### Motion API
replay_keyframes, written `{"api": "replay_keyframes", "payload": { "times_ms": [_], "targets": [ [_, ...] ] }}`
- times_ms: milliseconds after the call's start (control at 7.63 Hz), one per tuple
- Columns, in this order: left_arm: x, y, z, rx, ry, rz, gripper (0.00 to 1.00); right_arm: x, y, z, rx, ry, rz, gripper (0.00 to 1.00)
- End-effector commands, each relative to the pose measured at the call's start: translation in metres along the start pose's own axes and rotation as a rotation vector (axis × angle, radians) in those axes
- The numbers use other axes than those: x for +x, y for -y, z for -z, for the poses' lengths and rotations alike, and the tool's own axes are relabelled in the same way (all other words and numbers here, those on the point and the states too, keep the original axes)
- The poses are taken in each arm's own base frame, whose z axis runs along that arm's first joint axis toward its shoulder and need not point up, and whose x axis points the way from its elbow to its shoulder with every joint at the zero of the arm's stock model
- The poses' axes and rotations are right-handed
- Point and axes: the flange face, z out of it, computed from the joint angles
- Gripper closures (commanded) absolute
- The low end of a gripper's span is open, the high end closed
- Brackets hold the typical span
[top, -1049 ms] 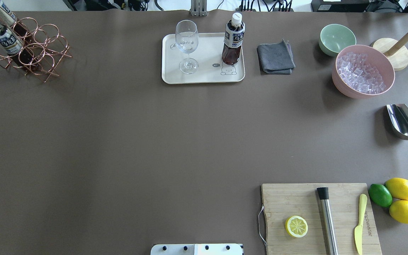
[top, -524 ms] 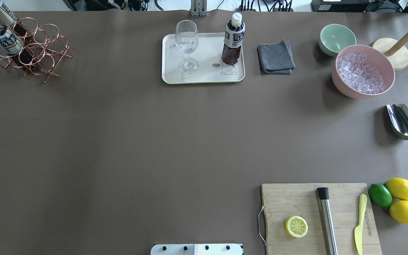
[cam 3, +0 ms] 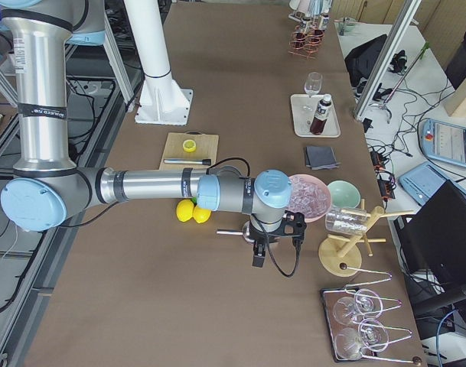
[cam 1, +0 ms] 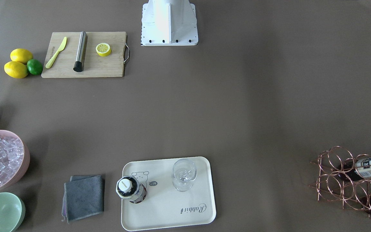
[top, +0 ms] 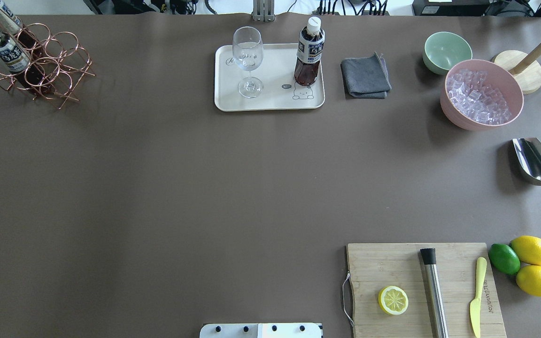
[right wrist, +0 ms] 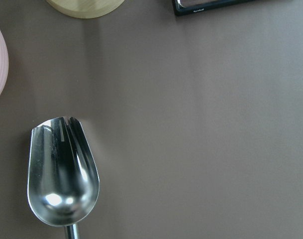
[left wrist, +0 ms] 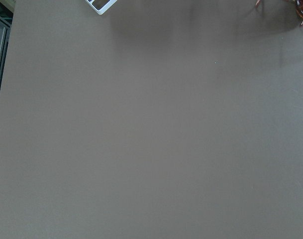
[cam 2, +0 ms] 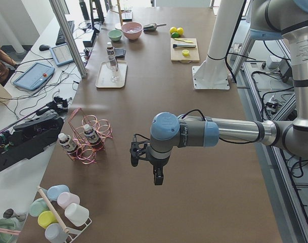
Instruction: Take tea from basket to plate
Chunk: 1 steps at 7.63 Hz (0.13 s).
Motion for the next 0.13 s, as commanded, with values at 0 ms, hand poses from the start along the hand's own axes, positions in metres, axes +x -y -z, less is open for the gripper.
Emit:
{"api": "replay_keyframes", "payload": {
  "times_ms": [0],
  "targets": [
    [0.0134, -0.0026, -0.0245, -0.087, -0.01, -0.026, 0.02, 0.0018, -0.0026, -0.0021, -0.005, 0.003, -0.006, 0.0]
  ]
}}
